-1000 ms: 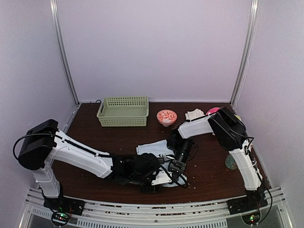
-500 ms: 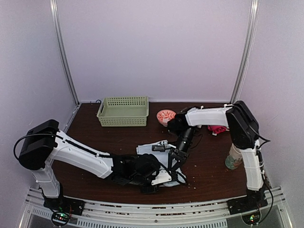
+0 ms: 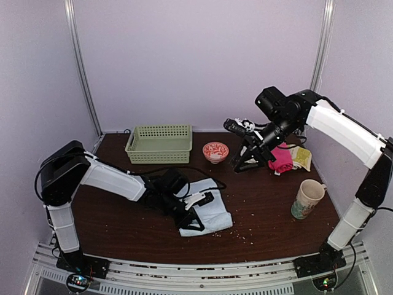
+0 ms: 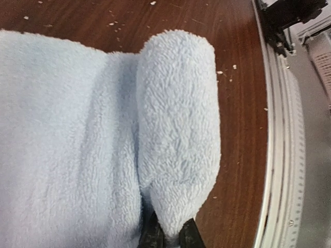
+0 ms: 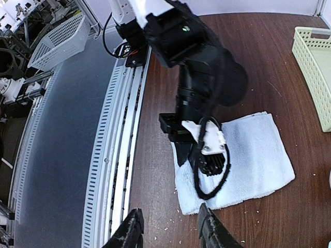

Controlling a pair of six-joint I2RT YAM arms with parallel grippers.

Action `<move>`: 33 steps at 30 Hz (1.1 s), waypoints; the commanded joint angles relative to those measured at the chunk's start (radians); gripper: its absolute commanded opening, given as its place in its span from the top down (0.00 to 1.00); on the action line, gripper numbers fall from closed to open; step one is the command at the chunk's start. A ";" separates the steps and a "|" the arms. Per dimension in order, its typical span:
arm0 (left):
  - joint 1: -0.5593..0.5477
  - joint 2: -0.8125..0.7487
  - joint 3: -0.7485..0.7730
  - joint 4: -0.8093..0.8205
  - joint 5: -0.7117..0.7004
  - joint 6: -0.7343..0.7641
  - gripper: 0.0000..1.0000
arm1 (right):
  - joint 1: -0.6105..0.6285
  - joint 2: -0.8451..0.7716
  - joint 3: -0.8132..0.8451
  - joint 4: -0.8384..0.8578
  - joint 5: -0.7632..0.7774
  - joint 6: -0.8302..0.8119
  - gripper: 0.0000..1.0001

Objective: Roll the towels
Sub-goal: Roll the towel at the center of the board.

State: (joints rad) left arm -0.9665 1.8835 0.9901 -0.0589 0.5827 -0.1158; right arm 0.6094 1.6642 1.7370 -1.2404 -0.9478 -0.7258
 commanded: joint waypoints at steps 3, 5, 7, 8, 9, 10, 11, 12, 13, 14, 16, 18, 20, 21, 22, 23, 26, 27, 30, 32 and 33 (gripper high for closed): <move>0.032 0.178 0.101 -0.102 0.363 -0.120 0.99 | 0.065 -0.095 -0.115 0.013 0.091 -0.125 0.63; 0.037 0.214 0.102 -0.098 0.386 -0.139 0.99 | 0.112 -0.122 -0.190 0.065 0.160 -0.113 0.62; 0.041 0.241 0.108 -0.101 0.401 -0.156 0.99 | 0.186 -0.148 -0.292 0.141 0.280 -0.081 0.62; 0.041 0.250 0.111 -0.103 0.404 -0.161 0.99 | 0.228 -0.160 -0.347 0.195 0.354 -0.058 0.62; 0.043 0.255 0.115 -0.103 0.405 -0.168 0.99 | 0.269 -0.171 -0.402 0.245 0.429 -0.044 0.61; 0.043 0.259 0.117 -0.101 0.406 -0.174 0.98 | 0.311 -0.178 -0.451 0.299 0.501 -0.038 0.60; 0.044 0.260 0.119 -0.101 0.405 -0.177 0.98 | 0.346 -0.180 -0.499 0.347 0.568 -0.021 0.60; 0.044 0.261 0.122 -0.102 0.404 -0.180 0.98 | 0.377 -0.177 -0.538 0.389 0.617 0.001 0.59; 0.043 0.262 0.123 -0.103 0.403 -0.182 0.97 | 0.400 -0.165 -0.567 0.438 0.661 0.018 0.59; 0.044 0.264 0.125 -0.104 0.403 -0.183 0.97 | 0.420 -0.151 -0.590 0.477 0.696 0.029 0.58; 0.046 0.269 0.129 -0.114 0.399 -0.183 0.96 | 0.451 -0.123 -0.621 0.555 0.737 0.037 0.57; 0.046 0.273 0.131 -0.122 0.392 -0.180 0.95 | 0.464 -0.096 -0.635 0.605 0.731 0.038 0.54; 0.046 0.277 0.133 -0.130 0.384 -0.177 0.95 | 0.475 -0.064 -0.644 0.643 0.719 0.042 0.54; 0.047 0.277 0.132 -0.131 0.384 -0.177 0.95 | 0.480 -0.048 -0.646 0.662 0.715 0.045 0.53; 0.047 0.278 0.131 -0.131 0.384 -0.178 0.95 | 0.485 -0.031 -0.648 0.675 0.710 0.050 0.53; 0.048 0.277 0.131 -0.131 0.383 -0.178 0.94 | 0.489 -0.014 -0.648 0.689 0.707 0.057 0.53; 0.048 0.276 0.131 -0.132 0.381 -0.179 0.94 | 0.497 0.041 -0.640 0.690 0.694 0.062 0.53; 0.048 0.275 0.132 -0.135 0.378 -0.178 0.94 | 0.500 0.055 -0.639 0.687 0.690 0.063 0.53; 0.048 0.271 0.138 -0.154 0.364 -0.164 0.91 | 0.503 0.075 -0.640 0.674 0.671 0.067 0.58; 0.050 0.269 0.140 -0.161 0.358 -0.158 0.89 | 0.503 0.081 -0.642 0.668 0.662 0.077 0.67; 0.051 0.265 0.141 -0.162 0.354 -0.154 0.88 | 0.502 0.086 -0.639 0.660 0.652 0.081 0.74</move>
State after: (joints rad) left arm -0.9180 2.1098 1.1408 -0.1242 1.0210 -0.2867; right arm 1.1061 1.7428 1.0988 -0.5827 -0.2726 -0.6720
